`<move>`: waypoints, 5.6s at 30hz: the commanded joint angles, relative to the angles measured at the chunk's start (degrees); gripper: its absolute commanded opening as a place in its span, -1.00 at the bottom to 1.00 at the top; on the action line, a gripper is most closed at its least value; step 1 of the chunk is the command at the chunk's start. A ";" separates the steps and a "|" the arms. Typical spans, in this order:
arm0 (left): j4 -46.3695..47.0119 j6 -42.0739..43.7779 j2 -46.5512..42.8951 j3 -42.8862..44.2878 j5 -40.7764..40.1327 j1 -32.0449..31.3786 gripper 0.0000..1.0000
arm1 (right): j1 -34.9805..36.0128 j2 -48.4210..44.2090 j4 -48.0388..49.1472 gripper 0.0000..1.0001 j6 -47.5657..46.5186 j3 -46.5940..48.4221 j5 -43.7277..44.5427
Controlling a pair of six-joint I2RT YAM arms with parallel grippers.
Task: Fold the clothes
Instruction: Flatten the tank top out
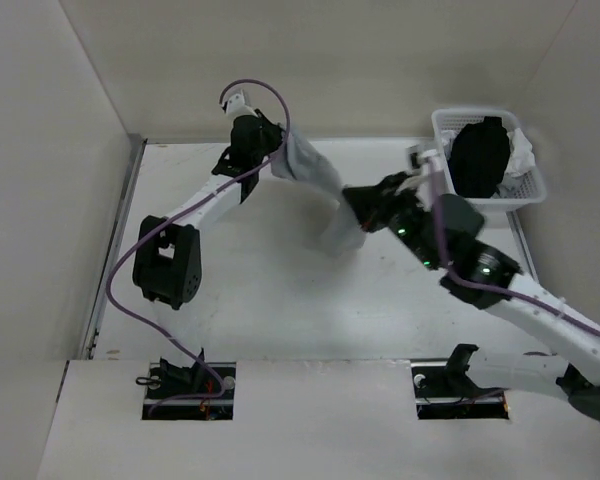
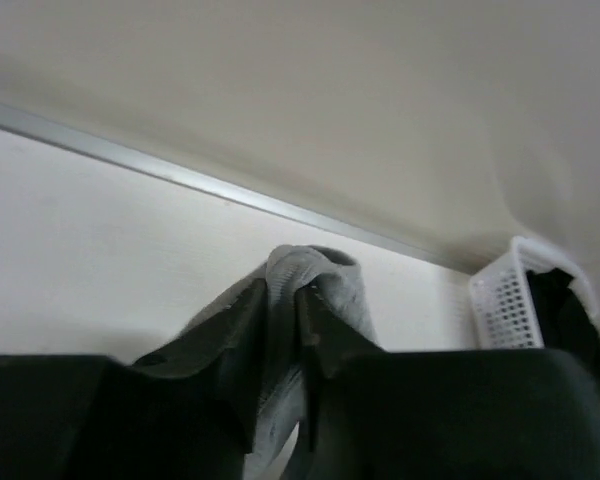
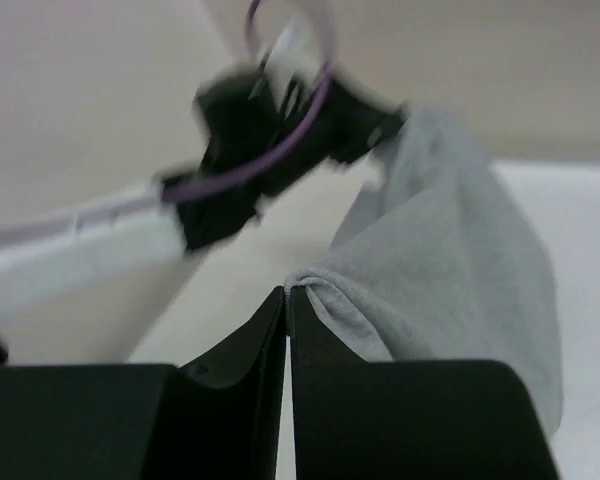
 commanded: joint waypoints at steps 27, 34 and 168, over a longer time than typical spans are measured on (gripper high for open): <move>-12.21 -3.88 -30.76 -54.07 -10.01 -0.70 -0.45 | -11.32 27.58 13.64 -0.08 18.97 -27.91 -2.26; -7.11 -4.41 -23.82 -51.08 -11.41 -6.78 -0.50 | -12.90 33.20 13.72 -0.08 21.96 -26.23 -3.76; -22.75 -9.16 -55.97 -59.52 6.16 8.25 -1.00 | -22.57 34.61 7.93 -0.36 18.80 -25.71 -5.78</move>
